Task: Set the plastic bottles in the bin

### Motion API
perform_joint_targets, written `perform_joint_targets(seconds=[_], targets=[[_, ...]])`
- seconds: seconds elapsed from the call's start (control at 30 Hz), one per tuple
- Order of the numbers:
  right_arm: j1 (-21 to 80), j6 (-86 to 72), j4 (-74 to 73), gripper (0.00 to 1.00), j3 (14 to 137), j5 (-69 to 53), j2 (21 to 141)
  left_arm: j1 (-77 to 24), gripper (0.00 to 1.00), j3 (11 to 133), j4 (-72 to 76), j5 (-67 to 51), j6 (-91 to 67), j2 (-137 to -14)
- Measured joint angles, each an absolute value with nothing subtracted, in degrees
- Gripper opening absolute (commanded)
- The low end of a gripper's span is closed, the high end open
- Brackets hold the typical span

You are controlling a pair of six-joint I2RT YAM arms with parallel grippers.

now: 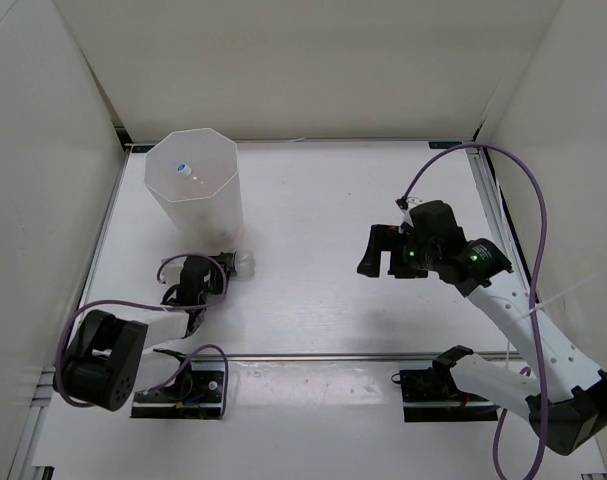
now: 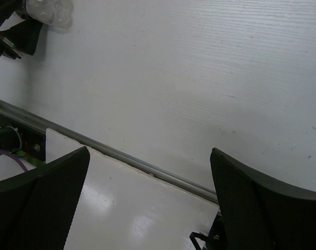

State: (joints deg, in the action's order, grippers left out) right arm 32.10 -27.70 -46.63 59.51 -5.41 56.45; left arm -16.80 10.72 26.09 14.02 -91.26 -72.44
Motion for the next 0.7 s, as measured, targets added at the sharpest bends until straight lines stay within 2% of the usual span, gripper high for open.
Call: perform_joint_targets(seconds=[0.17, 0.3, 0.47, 0.57, 0.7], targets=[[31.0, -27.4, -46.4, 1.00, 59.5, -7.0, 57.6, -16.6, 0.50, 7.8, 22.9, 13.2, -91.3, -66.3], [30.8, -27.3, -45.5, 1.00, 59.4, -8.4, 59.0, -16.6, 0.48, 4.9, 15.6, 12.8, -91.8, -56.9], [30.8, -27.9, -43.4, 1.00, 59.3, -10.2, 60.9, -17.1, 0.47, 3.5, 2.3, 12.8, -91.8, -34.4], [30.7, -28.4, -42.5, 1.00, 59.3, -11.3, 62.1, -17.1, 0.47, 7.5, -4.6, 13.7, -88.5, -25.9], [30.3, -28.8, -41.5, 1.00, 59.1, -12.4, 63.3, -17.1, 0.47, 19.6, -9.8, 14.7, -79.3, -25.1]])
